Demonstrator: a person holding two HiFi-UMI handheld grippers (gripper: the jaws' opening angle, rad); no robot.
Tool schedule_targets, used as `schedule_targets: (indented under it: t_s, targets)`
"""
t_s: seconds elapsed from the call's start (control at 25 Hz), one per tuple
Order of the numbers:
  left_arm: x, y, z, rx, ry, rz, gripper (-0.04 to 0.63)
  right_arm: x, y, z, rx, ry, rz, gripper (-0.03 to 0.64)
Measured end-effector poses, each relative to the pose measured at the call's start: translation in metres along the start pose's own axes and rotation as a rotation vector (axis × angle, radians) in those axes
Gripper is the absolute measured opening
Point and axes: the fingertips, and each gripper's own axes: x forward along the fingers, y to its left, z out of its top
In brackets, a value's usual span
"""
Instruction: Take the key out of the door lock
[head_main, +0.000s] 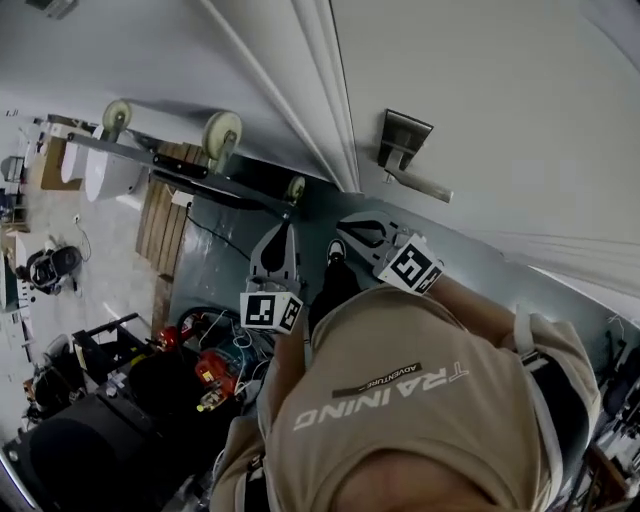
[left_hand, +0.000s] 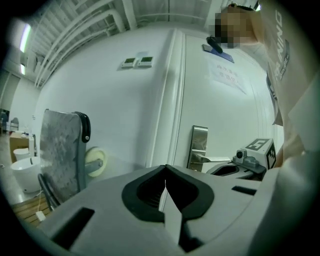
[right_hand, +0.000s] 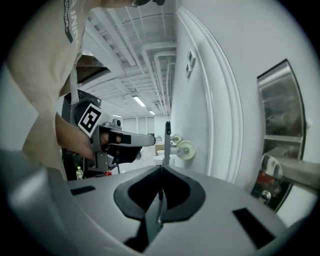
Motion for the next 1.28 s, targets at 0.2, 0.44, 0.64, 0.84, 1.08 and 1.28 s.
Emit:
schedule_targets:
  t_s: [0.2, 0.44, 0.64, 0.84, 1.08, 1.28]
  targets:
    - [0.04, 0.001, 0.019, 0.037, -0.006, -0.195, 0.009, -0.004, -0.026, 0.02, 0.068, -0.005, -0.208, 0.014]
    - [0.079, -0.005, 0.019, 0.057, 0.008, -0.428, 0.009, -0.009, -0.044, 0.036, 0.082, -0.005, -0.436, 0.015]
    - [0.098, -0.026, 0.004, 0.038, 0.061, -0.615, 0.009, -0.052, -0.047, 0.018, 0.136, 0.05, -0.668, 0.015]
    - [0.118, -0.052, -0.005, 0.002, 0.094, -0.751, 0.009, -0.095, -0.045, -0.004, 0.169, 0.089, -0.838, 0.015]
    - [0.124, -0.089, -0.001, -0.238, 0.159, -0.834, 0.009, -0.125, -0.037, -0.008, 0.176, 0.023, -0.893, 0.015]
    - [0.13, -0.106, -0.008, -0.434, 0.236, -0.803, 0.01, -0.154, -0.041, -0.002, 0.128, -0.037, -0.889, 0.015]
